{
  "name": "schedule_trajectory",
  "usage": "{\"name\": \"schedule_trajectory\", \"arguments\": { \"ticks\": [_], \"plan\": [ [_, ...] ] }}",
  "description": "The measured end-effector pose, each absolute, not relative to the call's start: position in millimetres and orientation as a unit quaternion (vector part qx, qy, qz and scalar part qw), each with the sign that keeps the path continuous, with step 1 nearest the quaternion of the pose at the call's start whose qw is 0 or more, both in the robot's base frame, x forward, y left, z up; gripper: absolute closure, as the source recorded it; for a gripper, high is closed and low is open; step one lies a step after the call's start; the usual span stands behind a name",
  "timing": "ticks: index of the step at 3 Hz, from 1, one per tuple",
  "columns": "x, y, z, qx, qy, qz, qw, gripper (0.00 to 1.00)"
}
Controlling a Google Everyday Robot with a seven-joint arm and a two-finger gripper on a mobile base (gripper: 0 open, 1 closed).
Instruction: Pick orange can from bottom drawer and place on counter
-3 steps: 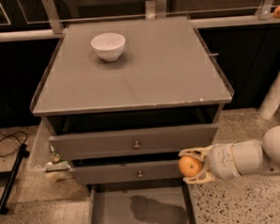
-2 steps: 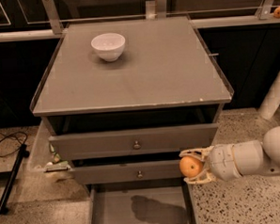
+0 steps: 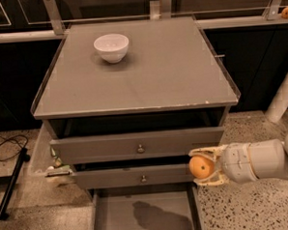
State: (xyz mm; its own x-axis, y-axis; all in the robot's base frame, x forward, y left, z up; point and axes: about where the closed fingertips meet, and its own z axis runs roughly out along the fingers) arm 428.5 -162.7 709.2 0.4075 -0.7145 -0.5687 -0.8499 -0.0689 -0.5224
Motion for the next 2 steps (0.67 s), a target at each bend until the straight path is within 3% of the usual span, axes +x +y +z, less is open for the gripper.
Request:
{"name": "schedule_trajectory", "arguments": {
  "ticks": [2],
  "plan": [
    [425.9, -171.5, 722.6, -0.719, 0.541, 0.085, 0.428, 1.0]
  ]
}}
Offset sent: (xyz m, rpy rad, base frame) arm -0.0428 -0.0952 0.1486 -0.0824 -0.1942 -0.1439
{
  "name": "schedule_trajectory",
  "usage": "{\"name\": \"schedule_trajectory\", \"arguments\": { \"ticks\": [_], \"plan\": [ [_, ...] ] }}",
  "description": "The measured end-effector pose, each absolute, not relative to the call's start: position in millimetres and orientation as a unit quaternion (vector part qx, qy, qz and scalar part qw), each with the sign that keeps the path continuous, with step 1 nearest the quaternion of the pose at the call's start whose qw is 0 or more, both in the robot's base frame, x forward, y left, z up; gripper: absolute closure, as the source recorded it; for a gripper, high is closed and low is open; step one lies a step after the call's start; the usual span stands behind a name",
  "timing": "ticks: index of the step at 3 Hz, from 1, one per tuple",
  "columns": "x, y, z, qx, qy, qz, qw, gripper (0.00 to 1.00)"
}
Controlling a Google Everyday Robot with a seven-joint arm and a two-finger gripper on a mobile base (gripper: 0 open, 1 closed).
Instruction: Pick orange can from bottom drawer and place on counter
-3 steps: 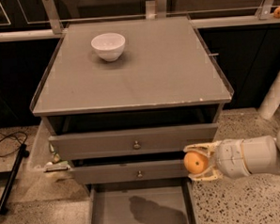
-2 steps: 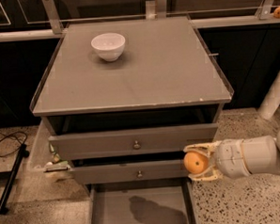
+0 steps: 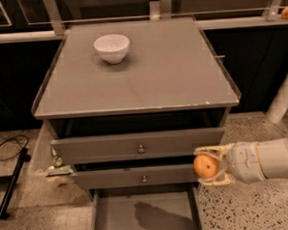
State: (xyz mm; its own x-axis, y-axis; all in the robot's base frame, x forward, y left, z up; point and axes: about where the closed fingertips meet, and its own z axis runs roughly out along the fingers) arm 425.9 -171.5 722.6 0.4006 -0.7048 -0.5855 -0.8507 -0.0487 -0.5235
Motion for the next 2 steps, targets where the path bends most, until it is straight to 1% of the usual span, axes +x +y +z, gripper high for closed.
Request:
{"name": "schedule_trajectory", "arguments": {
  "ticks": [1, 2],
  "plan": [
    [426, -172, 721, -0.719, 0.541, 0.085, 0.428, 1.0],
    [410, -179, 777, -0.727, 0.526, 0.045, 0.439, 1.0]
  ]
}}
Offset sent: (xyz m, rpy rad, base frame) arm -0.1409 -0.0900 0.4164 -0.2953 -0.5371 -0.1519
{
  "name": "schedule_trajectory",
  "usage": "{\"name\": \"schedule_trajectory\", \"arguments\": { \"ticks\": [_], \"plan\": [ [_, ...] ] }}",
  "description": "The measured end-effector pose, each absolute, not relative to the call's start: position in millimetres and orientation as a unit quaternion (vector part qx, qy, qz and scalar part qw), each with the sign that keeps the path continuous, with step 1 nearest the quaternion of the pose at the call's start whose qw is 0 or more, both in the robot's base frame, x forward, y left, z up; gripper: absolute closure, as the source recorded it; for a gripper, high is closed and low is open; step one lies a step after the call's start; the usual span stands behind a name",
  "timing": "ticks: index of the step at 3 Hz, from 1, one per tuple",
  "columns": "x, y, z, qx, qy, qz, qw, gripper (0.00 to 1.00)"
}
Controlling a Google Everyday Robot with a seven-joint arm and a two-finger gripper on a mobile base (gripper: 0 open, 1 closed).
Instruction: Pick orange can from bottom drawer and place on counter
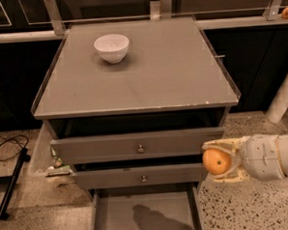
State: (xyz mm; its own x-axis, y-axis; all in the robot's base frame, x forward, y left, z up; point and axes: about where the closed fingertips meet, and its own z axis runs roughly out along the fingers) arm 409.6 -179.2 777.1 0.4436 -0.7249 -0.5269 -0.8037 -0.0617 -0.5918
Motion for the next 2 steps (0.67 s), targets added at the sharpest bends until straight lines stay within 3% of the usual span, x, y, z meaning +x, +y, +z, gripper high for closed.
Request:
{"name": "schedule_trajectory", "arguments": {
  "ticks": [2],
  "plan": [
    [450, -166, 819, -0.753, 0.493, 0.03, 0.435, 1.0]
  ]
}}
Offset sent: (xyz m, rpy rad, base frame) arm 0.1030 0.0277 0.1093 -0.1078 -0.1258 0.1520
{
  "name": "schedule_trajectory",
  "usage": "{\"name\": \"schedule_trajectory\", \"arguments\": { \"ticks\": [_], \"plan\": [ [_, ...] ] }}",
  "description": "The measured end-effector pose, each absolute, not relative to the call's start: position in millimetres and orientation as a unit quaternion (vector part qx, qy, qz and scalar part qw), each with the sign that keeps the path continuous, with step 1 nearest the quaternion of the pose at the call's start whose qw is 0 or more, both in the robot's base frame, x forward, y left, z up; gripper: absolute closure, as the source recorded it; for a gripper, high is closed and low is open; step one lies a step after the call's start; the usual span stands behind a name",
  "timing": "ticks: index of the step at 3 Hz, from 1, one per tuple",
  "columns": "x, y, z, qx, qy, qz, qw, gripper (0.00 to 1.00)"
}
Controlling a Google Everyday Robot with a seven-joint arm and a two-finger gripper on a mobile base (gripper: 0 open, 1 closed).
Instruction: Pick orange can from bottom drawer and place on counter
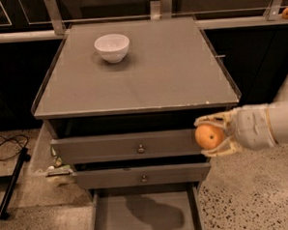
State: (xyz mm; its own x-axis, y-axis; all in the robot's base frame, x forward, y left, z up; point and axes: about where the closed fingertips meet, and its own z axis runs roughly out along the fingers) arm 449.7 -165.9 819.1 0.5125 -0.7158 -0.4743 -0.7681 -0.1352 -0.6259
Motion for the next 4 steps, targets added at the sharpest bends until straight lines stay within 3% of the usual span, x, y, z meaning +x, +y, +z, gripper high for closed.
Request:
{"name": "schedule_trajectory", "arguments": {
  "ticks": [4],
  "plan": [
    [504, -145, 841, -0.777, 0.466, 0.024, 0.423, 1.0]
  ]
}}
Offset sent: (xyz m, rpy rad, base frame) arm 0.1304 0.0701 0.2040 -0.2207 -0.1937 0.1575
